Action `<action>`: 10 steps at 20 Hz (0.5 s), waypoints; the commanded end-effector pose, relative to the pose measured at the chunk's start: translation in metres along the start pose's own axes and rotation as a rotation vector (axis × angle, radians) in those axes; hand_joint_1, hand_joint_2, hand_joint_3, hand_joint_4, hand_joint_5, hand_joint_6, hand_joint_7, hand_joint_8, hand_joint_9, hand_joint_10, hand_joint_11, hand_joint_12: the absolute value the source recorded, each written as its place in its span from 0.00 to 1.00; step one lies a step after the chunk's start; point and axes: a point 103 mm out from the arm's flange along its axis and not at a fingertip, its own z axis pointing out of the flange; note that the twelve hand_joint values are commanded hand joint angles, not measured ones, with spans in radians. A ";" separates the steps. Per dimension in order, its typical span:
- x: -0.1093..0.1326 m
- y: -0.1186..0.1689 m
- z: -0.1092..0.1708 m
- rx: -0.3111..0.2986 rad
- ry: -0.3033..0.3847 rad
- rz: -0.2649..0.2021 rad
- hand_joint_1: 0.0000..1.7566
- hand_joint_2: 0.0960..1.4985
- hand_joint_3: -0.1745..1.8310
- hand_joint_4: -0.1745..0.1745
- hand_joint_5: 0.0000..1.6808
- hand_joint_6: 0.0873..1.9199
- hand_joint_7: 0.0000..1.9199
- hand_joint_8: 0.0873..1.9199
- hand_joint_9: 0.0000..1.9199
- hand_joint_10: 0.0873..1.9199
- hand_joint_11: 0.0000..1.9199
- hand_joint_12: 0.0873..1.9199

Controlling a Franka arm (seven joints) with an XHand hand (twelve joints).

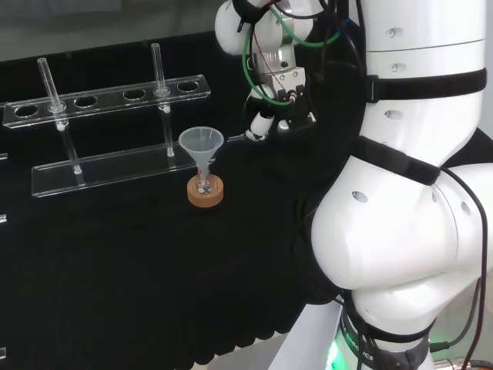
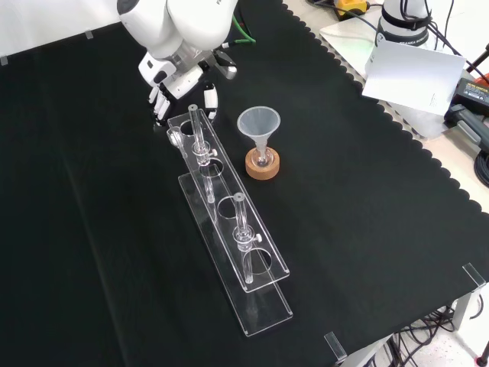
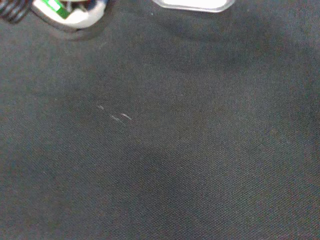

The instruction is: Pick up the weighing funnel.

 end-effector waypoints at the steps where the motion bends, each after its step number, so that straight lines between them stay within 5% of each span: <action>1: 0.000 0.008 0.006 0.007 -0.049 -0.001 0.48 0.37 0.34 0.44 0.39 0.04 0.23 0.33 0.38 0.26 0.22 0.68; 10: -0.004 0.015 0.006 0.002 -0.075 0.022 0.48 0.35 0.36 0.44 0.37 0.14 0.24 0.33 0.39 0.24 0.22 0.67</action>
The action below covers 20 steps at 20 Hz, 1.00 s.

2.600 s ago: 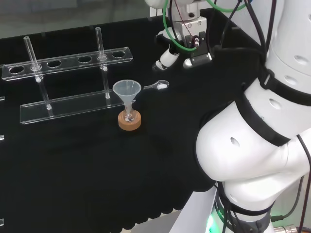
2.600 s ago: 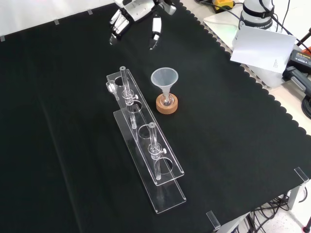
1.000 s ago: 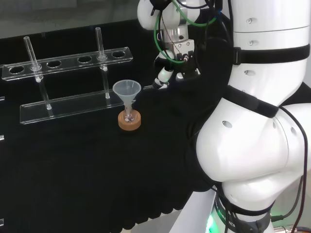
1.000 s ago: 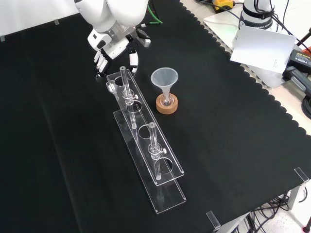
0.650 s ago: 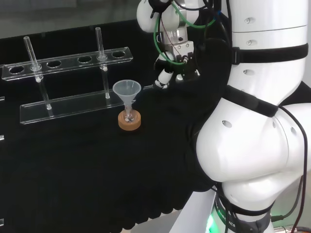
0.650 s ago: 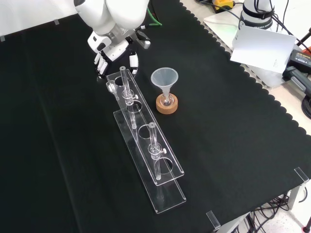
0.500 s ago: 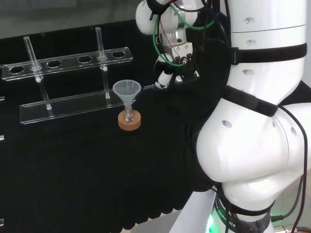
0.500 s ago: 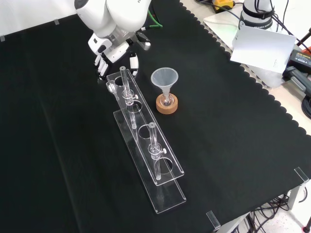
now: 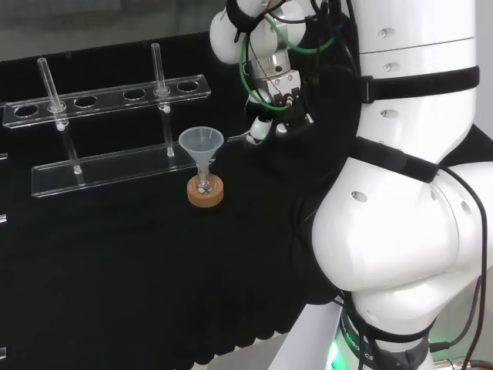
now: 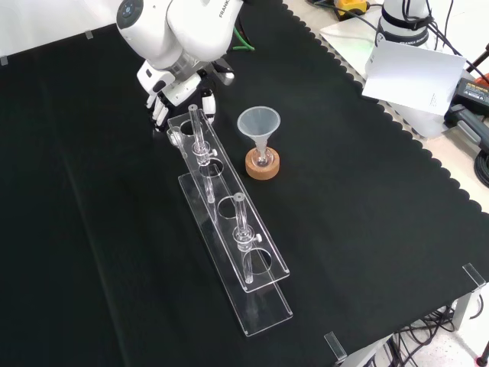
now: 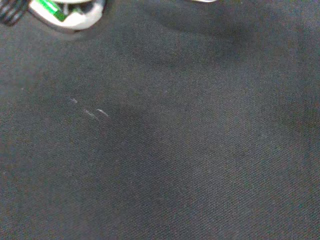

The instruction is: Pick up the weighing funnel.

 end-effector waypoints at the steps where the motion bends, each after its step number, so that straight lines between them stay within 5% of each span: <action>1: -0.002 0.004 0.000 -0.005 -0.011 0.012 0.48 0.35 0.36 0.44 0.36 0.16 0.24 0.33 0.39 0.24 0.23 0.67; 7: -0.008 0.006 0.001 -0.004 -0.007 0.019 0.49 0.36 0.37 0.48 0.36 0.28 0.24 0.33 0.40 0.24 0.23 0.67; 20: -0.007 0.014 0.010 -0.012 -0.013 0.027 0.50 0.36 0.38 0.49 0.38 0.32 0.25 0.33 0.41 0.24 0.24 0.67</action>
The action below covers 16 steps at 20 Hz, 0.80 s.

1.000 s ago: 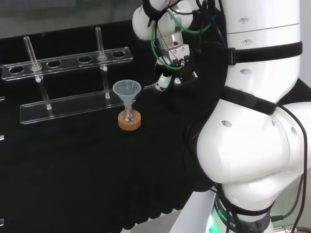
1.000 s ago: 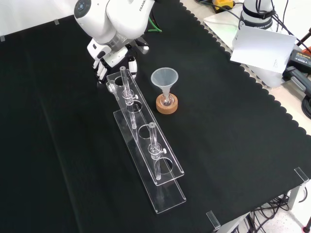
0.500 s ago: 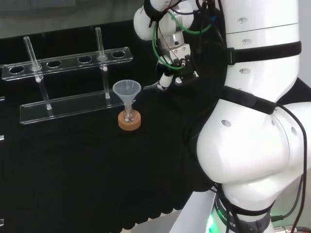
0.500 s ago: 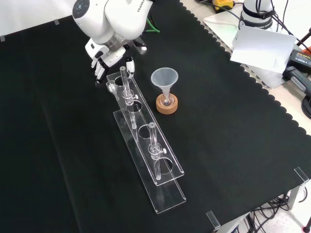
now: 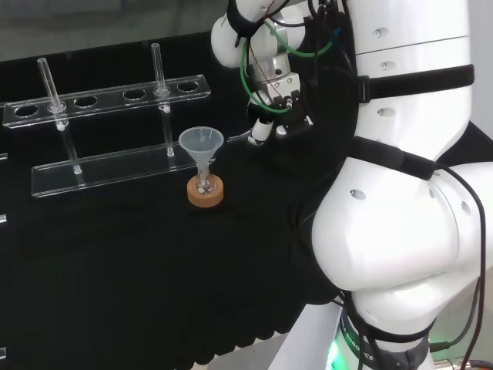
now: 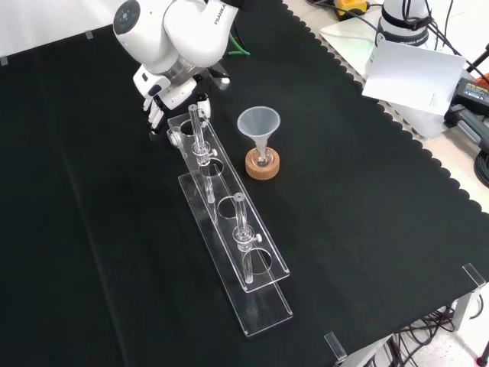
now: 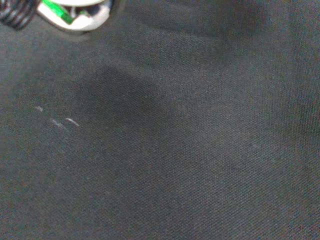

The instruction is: Pick up the weighing funnel.

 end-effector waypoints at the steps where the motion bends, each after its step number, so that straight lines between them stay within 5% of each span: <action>1: 0.001 0.001 0.001 0.000 -0.012 0.004 0.50 0.36 0.38 0.49 0.38 0.32 0.25 0.33 0.41 0.24 0.24 0.67; 16: 0.000 0.005 0.004 0.012 -0.010 0.008 0.51 0.36 0.39 0.53 0.42 0.35 0.26 0.33 0.41 0.24 0.25 0.66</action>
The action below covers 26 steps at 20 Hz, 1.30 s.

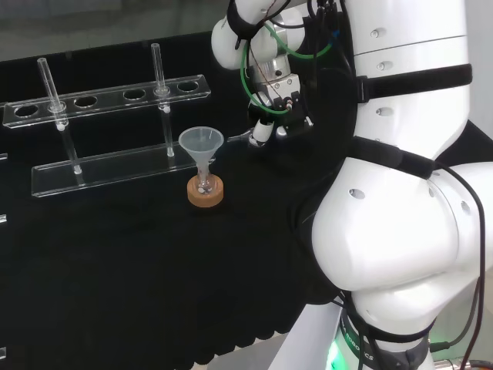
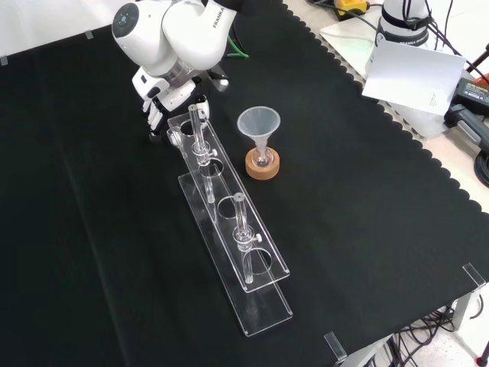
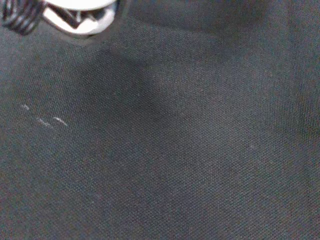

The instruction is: Pick up the weighing funnel.

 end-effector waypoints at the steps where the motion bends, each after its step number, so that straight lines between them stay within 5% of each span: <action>1: 0.002 0.002 0.001 0.006 -0.008 0.003 0.51 0.36 0.39 0.54 0.43 0.35 0.26 0.33 0.41 0.24 0.25 0.66; 26: 0.007 0.012 0.005 0.046 -0.011 0.024 0.51 0.36 0.40 0.60 0.49 0.38 0.26 0.33 0.42 0.24 0.26 0.66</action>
